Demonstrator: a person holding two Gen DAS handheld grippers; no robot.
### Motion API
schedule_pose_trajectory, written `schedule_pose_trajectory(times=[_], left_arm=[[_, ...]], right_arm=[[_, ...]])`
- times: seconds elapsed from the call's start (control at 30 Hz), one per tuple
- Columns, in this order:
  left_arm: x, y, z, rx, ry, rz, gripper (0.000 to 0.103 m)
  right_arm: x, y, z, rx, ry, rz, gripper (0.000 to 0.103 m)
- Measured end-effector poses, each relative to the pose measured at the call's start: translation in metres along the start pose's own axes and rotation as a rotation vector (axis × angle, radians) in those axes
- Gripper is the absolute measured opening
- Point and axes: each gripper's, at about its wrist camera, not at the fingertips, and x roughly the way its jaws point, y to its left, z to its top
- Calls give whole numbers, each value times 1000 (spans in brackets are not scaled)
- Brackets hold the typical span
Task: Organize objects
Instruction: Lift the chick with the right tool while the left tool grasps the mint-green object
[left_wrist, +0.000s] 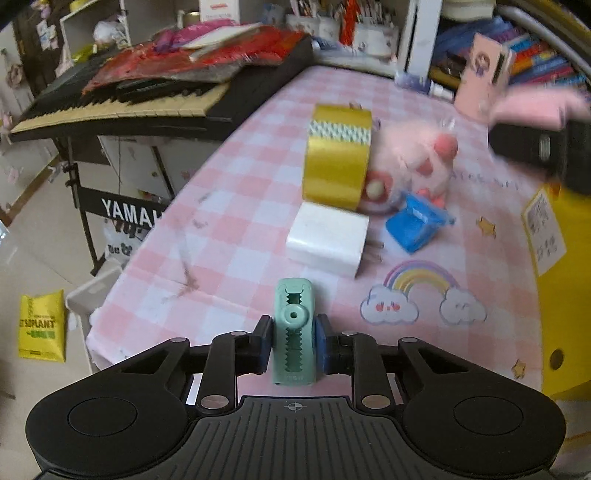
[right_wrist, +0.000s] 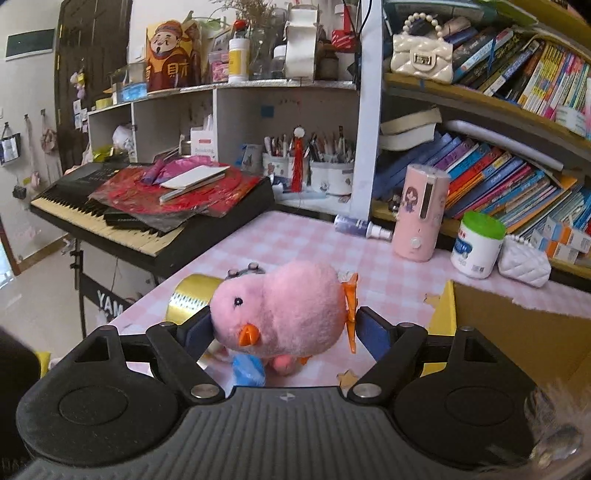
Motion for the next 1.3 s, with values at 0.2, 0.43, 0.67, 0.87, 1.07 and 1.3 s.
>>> schedule_pose_trajectory(times=[0.2, 0.43, 0.67, 0.87, 1.07, 1.3], left_arm=[[-44, 8, 10, -2, -158, -3, 23], [-83, 32, 5, -17, -234, -38, 23], [-111, 37, -23, 40, -253, -106, 23], [-133, 36, -53, 99, -249, -186, 23], [-148, 28, -79, 168, -241, -260, 23], [-160, 2, -107, 298, -216, -367, 23]], right_arm=[[-13, 3, -5, -7, 16, 7, 80], [-47, 11, -16, -35, 20, 1, 80], [-88, 27, -31, -5, -3, -47, 80], [-121, 38, -54, 48, 49, -92, 80], [-159, 40, -85, 132, 91, -168, 80], [-200, 31, -123, 256, 157, -269, 80]])
